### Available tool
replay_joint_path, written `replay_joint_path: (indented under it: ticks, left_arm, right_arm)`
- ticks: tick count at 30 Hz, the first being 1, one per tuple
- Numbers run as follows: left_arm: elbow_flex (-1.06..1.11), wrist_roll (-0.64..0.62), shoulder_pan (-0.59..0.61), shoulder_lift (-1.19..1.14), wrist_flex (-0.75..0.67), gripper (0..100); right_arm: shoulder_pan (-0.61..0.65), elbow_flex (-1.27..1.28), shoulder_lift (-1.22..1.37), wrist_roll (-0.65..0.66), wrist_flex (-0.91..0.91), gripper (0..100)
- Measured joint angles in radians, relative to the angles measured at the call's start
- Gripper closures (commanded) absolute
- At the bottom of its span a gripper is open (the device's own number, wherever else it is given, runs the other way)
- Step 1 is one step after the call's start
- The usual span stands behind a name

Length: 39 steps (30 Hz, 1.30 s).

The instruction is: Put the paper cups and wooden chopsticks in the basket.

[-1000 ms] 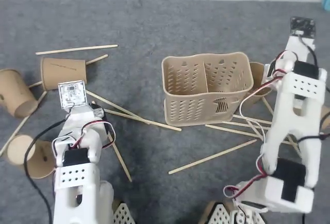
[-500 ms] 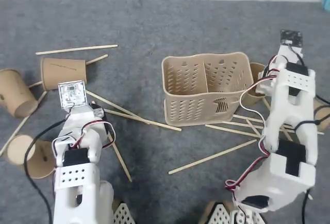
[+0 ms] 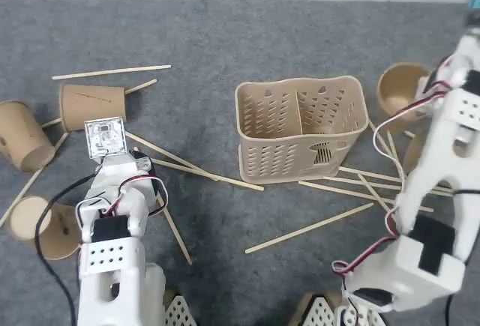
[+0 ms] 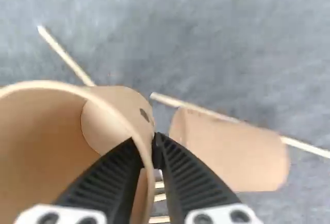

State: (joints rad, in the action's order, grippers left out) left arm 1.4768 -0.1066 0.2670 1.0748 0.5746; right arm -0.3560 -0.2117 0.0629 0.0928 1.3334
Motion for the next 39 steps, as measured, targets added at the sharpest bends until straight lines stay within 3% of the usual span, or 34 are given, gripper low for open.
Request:
replay_joint_path:
  ticks: [9, 14, 17, 22, 27, 39]
  left_arm:
    - [0.000, 0.000, 0.000, 0.000, 0.000, 99]
    - [0.000, 0.000, 0.000, 0.000, 0.000, 99]
    - [0.000, 0.000, 0.000, 0.000, 0.000, 99]
    - [0.000, 0.000, 0.000, 0.000, 0.000, 99]
    - [0.000, 0.000, 0.000, 0.000, 0.000, 99]
    - [0.000, 0.000, 0.000, 0.000, 0.000, 99]
  right_arm:
    - [0.014, -0.399, -0.086, -0.075, 0.238, 99.1]
    - [0.132, -0.629, -0.118, -0.094, 0.411, 99.1]
    - [0.201, -0.675, -0.153, -0.097, 0.423, 99.1]
    - [0.316, -0.608, -0.241, -0.098, 0.423, 99.1]
    - [0.413, -0.370, -0.333, -0.098, 0.423, 99.1]
    - [0.433, -0.163, -0.304, -0.098, 0.423, 99.1]
